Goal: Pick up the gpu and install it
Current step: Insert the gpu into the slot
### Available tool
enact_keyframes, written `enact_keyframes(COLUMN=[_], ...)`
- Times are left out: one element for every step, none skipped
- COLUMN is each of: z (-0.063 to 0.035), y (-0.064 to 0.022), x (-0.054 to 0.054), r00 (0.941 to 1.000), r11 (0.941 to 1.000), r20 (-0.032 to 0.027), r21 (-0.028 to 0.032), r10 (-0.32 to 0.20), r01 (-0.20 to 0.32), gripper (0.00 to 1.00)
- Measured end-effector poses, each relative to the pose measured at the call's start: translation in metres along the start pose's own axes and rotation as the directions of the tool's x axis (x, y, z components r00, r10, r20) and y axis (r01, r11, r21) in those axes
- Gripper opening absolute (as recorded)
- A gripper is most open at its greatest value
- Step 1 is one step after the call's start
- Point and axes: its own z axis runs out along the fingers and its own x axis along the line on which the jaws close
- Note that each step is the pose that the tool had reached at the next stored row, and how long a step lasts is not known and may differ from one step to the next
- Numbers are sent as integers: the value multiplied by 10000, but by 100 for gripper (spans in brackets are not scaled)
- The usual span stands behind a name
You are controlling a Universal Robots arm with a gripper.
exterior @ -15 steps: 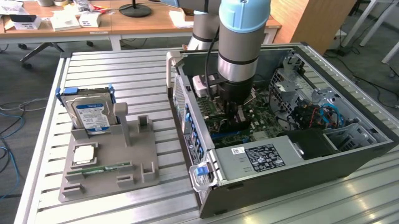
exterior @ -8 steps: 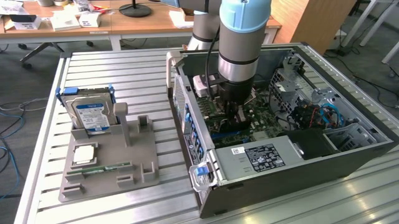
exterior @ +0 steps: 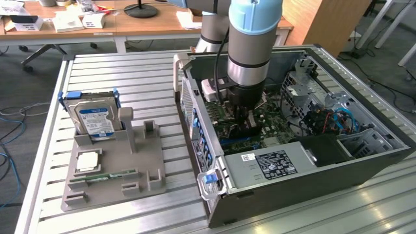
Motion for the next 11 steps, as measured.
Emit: enact_keyframes(z=[1, 1, 1, 1, 1, 0, 0, -1, -2, -3, -3], y=[1, 1, 2, 4, 8, 11, 16, 21, 25, 28, 32], x=[0, 0, -1, -1, -1, -1, 0, 0, -1, 0, 0], r00=[10000, 10000, 10000, 10000, 10000, 10000, 10000, 10000, 10000, 10000, 10000], r11=[10000, 10000, 10000, 10000, 10000, 10000, 10000, 10000, 10000, 10000, 10000], r20=[0, -1, 0, 1, 2, 2, 3, 2, 2, 2, 2], r21=[3, 4, 5, 9, 16, 20, 26, 34, 40, 44, 49], r10=[1, 1, 0, 1, 3, 2, 1, 0, -1, -2, -2], r01=[-1, -1, 0, -1, -3, -2, -1, 0, 1, 2, 2], gripper=[26, 26, 26, 26, 26, 26, 26, 26, 26, 26, 26])
